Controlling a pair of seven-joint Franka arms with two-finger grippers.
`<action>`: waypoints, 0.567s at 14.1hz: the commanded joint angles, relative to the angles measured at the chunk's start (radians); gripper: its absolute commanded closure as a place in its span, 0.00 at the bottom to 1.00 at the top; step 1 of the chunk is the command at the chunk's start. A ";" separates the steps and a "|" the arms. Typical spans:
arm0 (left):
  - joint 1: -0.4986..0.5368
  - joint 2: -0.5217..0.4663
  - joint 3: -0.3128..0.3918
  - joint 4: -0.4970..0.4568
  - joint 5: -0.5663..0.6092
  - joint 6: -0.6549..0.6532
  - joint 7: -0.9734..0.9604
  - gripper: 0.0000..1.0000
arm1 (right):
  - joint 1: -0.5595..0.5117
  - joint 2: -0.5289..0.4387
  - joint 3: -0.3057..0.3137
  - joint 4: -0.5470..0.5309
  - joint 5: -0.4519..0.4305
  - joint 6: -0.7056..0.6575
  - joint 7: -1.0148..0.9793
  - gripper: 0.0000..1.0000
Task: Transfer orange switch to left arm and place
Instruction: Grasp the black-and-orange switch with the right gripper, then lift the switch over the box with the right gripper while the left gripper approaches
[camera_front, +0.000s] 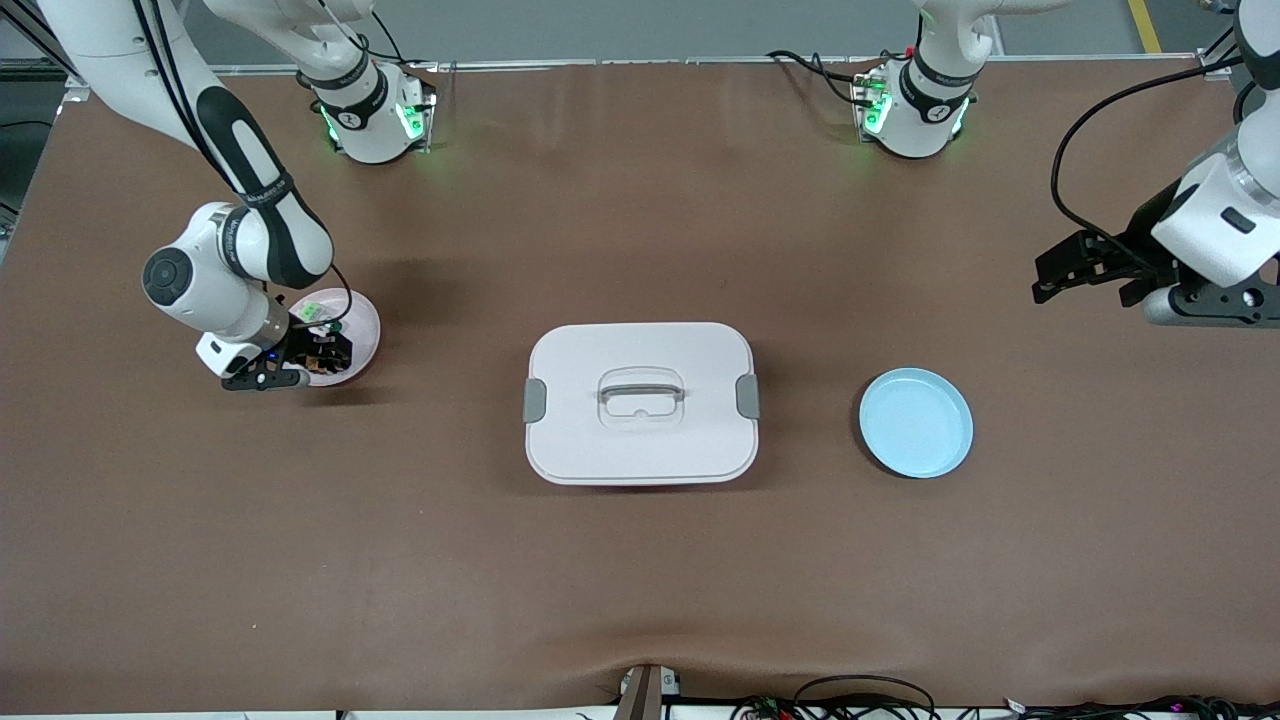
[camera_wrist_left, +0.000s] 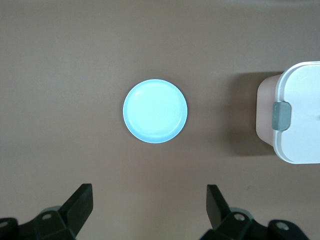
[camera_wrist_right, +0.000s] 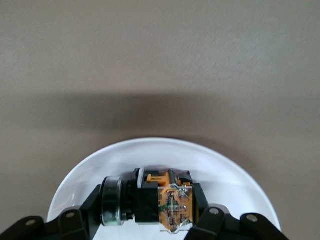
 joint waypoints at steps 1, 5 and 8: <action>-0.001 0.023 -0.002 0.039 -0.004 -0.005 0.000 0.00 | -0.016 -0.057 0.000 0.067 0.019 -0.192 0.046 1.00; 0.001 0.026 -0.003 0.056 -0.001 -0.005 -0.005 0.00 | -0.010 -0.135 0.011 0.169 0.043 -0.460 0.283 1.00; 0.001 0.026 -0.003 0.056 -0.001 -0.005 0.000 0.00 | 0.061 -0.184 0.020 0.264 0.244 -0.648 0.524 1.00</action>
